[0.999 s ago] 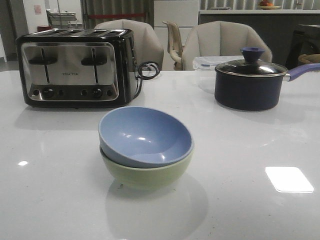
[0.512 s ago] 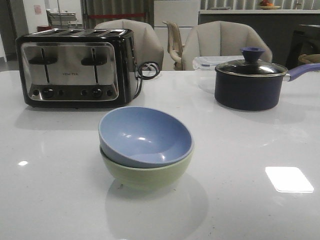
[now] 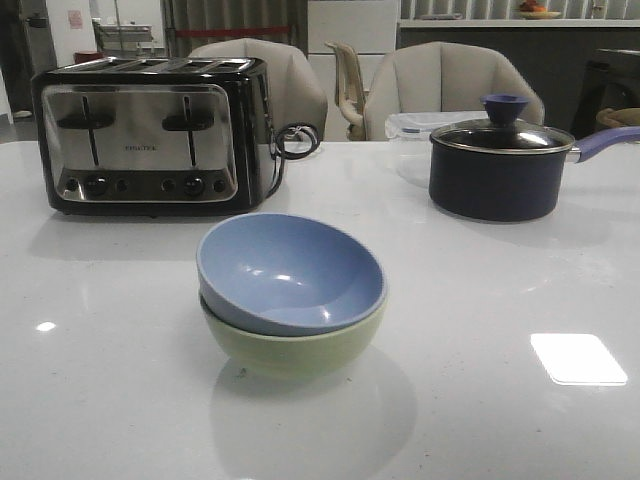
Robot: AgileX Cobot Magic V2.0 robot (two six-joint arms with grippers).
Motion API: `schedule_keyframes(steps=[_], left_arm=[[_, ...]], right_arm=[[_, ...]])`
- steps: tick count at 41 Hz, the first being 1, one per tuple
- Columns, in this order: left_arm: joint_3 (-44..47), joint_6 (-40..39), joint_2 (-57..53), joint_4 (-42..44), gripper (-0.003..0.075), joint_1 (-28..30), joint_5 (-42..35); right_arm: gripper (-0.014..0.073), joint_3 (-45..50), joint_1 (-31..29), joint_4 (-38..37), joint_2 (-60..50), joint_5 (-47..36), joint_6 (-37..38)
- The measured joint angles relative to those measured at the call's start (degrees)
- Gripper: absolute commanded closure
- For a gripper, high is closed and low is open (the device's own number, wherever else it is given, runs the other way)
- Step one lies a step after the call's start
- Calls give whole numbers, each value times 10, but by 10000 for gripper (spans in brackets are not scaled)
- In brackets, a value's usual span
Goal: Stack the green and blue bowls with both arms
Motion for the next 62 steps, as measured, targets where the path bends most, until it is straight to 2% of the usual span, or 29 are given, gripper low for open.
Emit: schedule_keyframes(steps=[4, 7, 16, 22, 29, 38, 48, 62], left_arm=[[9, 0, -20, 0, 622, 12, -6], [24, 0, -52, 7, 622, 46, -28], [140, 0, -219, 25, 622, 211, -138], [219, -11, -295, 38, 622, 272, -202], [316, -125, -352, 117, 622, 277, -287], [426, -176, -380, 145, 622, 269, -404], [426, -171, -380, 173, 622, 239, -437], [426, -166, -380, 172, 622, 238, -438]], right_arm=[[554, 0, 0, 0, 0, 1, 0], [554, 0, 0, 0, 0, 1, 0], [554, 0, 0, 0, 0, 1, 0], [554, 0, 0, -1, 0, 1, 0], [554, 0, 0, -1, 0, 1, 0], [554, 0, 0, -1, 0, 1, 0], [554, 0, 0, -1, 0, 1, 0], [554, 0, 0, -1, 0, 1, 0]])
